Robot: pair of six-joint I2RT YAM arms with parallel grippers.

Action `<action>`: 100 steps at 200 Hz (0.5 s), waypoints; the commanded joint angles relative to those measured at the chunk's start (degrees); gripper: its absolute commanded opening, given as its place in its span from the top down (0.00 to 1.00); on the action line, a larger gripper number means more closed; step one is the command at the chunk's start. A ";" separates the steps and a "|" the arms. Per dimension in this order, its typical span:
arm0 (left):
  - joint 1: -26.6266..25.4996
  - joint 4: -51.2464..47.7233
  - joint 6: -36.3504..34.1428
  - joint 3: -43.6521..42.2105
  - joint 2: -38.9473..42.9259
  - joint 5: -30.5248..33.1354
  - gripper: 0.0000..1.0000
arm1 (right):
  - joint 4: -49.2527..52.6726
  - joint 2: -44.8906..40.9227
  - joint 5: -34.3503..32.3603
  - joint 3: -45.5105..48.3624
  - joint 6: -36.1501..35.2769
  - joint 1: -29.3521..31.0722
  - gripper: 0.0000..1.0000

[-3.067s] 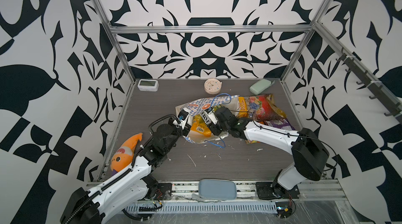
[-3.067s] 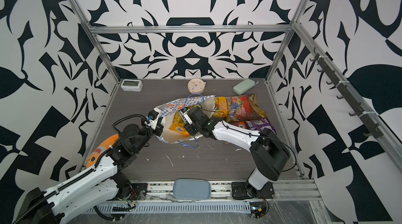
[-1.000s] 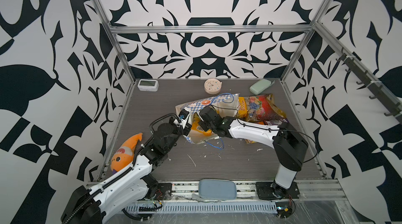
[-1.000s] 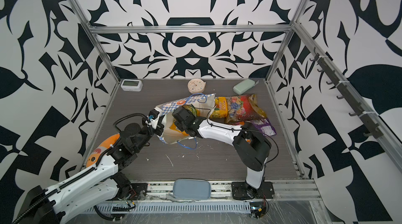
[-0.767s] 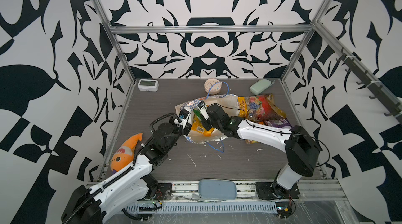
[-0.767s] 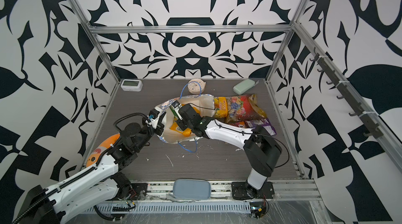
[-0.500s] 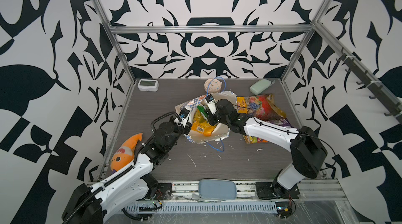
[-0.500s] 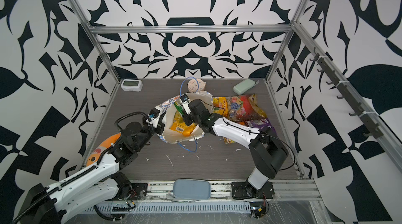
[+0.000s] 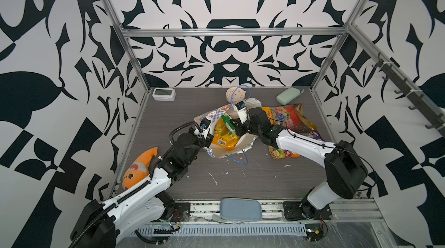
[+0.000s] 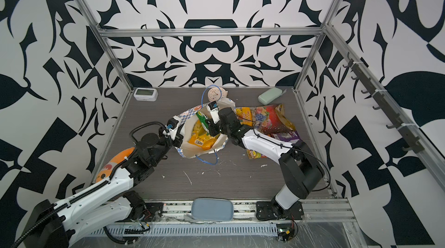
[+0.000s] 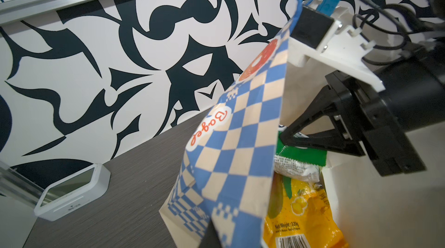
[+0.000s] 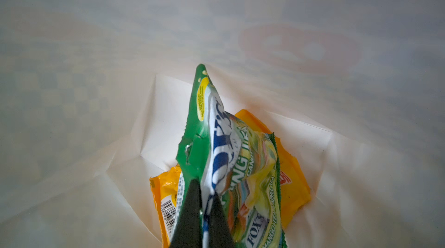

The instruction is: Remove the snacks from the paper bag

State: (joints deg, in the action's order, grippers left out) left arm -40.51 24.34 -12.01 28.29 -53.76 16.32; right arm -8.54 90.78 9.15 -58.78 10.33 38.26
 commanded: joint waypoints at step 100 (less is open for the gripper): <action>-0.01 -3.80 1.97 7.10 -4.33 6.14 1.00 | -6.22 -6.45 13.74 -2.61 4.22 -1.36 1.00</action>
State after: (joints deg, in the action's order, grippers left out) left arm -40.51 20.64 -10.70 33.39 -57.82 20.18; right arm -9.39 87.42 19.55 -58.76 13.67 37.21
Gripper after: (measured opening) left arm 0.038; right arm 0.051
